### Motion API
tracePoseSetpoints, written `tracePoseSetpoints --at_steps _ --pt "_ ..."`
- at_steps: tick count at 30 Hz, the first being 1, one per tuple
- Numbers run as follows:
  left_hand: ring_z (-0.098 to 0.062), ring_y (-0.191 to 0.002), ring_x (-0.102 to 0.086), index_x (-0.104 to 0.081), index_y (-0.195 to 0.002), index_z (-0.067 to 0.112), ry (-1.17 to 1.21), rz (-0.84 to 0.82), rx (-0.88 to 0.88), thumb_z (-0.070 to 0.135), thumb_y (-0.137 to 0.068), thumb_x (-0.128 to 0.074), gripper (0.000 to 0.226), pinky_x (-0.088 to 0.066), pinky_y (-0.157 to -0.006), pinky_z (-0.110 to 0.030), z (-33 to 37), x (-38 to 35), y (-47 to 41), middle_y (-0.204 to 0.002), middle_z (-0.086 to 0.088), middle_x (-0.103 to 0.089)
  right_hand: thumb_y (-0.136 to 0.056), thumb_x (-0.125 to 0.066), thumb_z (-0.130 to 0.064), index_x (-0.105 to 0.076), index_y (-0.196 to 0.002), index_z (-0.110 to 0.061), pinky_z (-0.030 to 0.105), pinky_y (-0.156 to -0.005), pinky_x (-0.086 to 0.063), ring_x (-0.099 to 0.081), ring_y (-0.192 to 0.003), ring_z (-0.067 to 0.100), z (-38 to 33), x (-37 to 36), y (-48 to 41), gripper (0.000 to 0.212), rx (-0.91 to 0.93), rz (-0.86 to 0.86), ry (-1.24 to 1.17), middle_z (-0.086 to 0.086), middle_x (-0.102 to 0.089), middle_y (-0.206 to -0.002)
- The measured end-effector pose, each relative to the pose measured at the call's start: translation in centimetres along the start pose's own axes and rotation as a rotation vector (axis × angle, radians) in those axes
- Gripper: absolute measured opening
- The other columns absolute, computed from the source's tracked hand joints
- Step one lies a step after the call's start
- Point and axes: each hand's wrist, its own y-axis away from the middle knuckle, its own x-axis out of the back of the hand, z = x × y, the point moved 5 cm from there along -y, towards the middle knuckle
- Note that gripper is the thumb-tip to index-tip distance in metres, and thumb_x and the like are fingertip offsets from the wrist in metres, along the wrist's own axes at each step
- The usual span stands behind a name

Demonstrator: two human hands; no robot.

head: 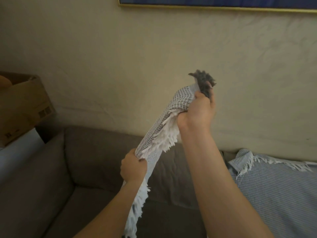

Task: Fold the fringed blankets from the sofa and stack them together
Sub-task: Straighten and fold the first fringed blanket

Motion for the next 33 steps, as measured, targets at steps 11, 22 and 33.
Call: tracePoseSetpoints --at_steps 11,22,33 --pt "-0.042 -0.100 -0.069 -0.072 -0.104 0.010 0.084 0.049 0.056 0.007 -0.091 -0.064 0.016 -0.055 -0.085 -0.044 1.6 2.8 -5.2 -0.103 -0.017 -0.073 -0.093 -0.056 -0.011 -0.068 -0.112 -0.025 0.043 -0.080 -0.053 -0.066 -0.088 0.025 1.2 10.4 -5.8 0.027 0.107 0.168 0.406 0.009 -0.072 -0.115" --pt "-0.032 -0.113 -0.069 -0.071 -0.126 0.012 0.253 0.087 0.001 -0.010 -0.088 -0.056 0.046 -0.057 -0.099 -0.041 6.2 5.6 -6.8 -0.122 -0.011 -0.073 -0.092 -0.050 -0.001 -0.054 -0.112 0.010 0.023 -0.041 -0.041 -0.052 -0.056 0.021 9.1 22.7 -5.2 0.023 -0.286 0.398 0.631 0.019 -0.052 -0.086" --pt "-0.035 -0.114 -0.066 -0.064 -0.130 0.017 -0.134 0.066 -0.432 -0.009 -0.087 -0.058 0.050 -0.055 -0.097 -0.047 10.9 5.1 -5.7 -0.120 -0.011 -0.072 -0.070 -0.083 -0.059 -0.037 -0.156 -0.035 0.041 -0.112 -0.046 -0.048 -0.138 0.013 12.3 13.3 2.5 0.101 -0.219 -0.579 1.078 -0.006 -0.046 -0.148"
